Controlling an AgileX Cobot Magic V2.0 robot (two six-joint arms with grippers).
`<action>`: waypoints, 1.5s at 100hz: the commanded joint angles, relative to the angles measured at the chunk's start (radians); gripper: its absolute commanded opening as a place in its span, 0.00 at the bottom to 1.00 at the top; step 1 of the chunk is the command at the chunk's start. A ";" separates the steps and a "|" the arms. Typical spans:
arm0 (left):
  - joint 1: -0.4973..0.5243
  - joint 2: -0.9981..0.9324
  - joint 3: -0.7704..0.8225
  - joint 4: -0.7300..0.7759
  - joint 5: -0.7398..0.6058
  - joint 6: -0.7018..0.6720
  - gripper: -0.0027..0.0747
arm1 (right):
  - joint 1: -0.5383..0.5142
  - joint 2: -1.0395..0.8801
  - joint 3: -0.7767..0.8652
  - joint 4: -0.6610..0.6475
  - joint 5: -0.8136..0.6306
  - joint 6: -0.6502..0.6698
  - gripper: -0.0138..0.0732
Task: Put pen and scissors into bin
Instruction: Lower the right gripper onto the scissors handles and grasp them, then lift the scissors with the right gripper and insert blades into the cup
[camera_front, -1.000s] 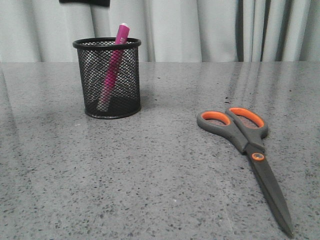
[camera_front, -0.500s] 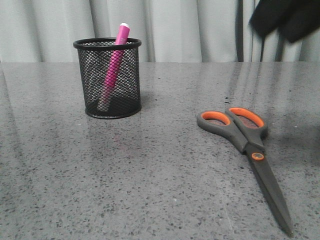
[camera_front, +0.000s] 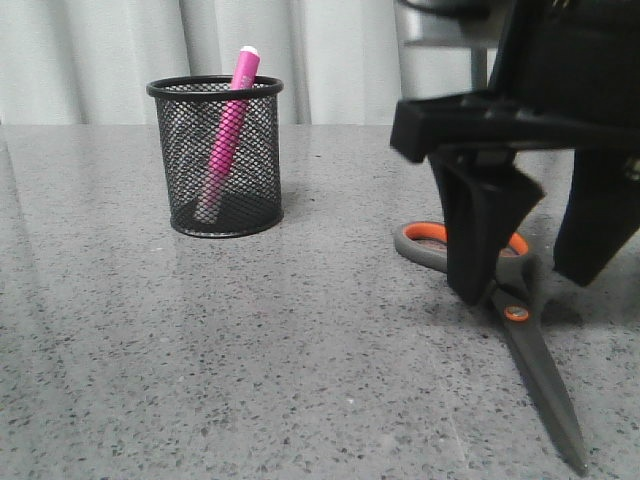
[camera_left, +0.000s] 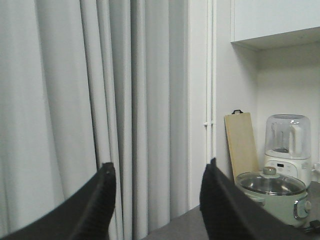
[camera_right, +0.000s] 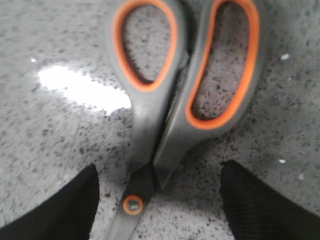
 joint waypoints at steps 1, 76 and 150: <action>-0.008 -0.004 -0.027 -0.013 0.013 -0.039 0.48 | -0.006 0.001 -0.036 -0.010 -0.018 0.048 0.69; -0.008 -0.008 -0.027 0.010 0.072 -0.039 0.48 | -0.003 0.050 -0.248 -0.137 -0.091 0.043 0.08; -0.008 -0.065 -0.027 0.093 0.075 -0.039 0.37 | 0.082 0.080 -0.126 -0.267 -1.319 0.009 0.08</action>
